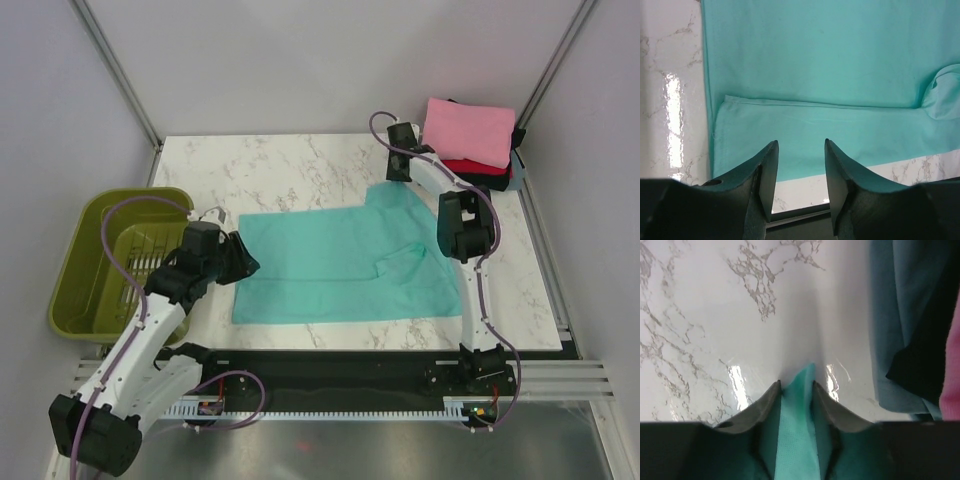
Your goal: Fold and stack the t-shirts
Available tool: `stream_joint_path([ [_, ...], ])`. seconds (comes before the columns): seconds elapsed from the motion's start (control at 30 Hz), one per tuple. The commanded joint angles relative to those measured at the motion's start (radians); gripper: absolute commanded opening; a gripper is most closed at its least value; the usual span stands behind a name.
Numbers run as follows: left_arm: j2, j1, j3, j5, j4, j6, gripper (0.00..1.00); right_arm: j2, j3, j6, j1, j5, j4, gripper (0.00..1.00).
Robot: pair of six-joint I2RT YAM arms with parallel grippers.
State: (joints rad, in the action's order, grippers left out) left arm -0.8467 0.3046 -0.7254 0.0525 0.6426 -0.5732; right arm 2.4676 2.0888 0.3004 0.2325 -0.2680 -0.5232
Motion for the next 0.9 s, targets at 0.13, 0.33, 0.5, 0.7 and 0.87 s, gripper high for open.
stream_joint_path([
  [0.13, -0.123, 0.002, -0.073, -0.14, -0.052, 0.044, 0.53, -0.036, -0.111, 0.023, -0.002, 0.005, 0.046, 0.06],
  [0.33, -0.444, -0.002, -0.311, -0.336, -0.066, 0.068, 0.59, -0.146, -0.142, 0.029, -0.002, 0.0, 0.006, 0.0],
  [0.5, -0.734, -0.096, -0.517, -0.329, -0.069, 0.068, 0.56, -0.262, -0.237, 0.029, -0.002, 0.028, 0.006, 0.0],
  [0.7, -1.009, -0.148, -0.684, -0.312, -0.106, 0.11, 0.55, -0.409, -0.423, 0.065, 0.014, 0.114, 0.058, 0.0],
  [0.87, -1.158, -0.156, -0.749, -0.281, -0.184, 0.125, 0.54, -0.493, -0.525, 0.071, 0.03, 0.144, 0.074, 0.0],
])
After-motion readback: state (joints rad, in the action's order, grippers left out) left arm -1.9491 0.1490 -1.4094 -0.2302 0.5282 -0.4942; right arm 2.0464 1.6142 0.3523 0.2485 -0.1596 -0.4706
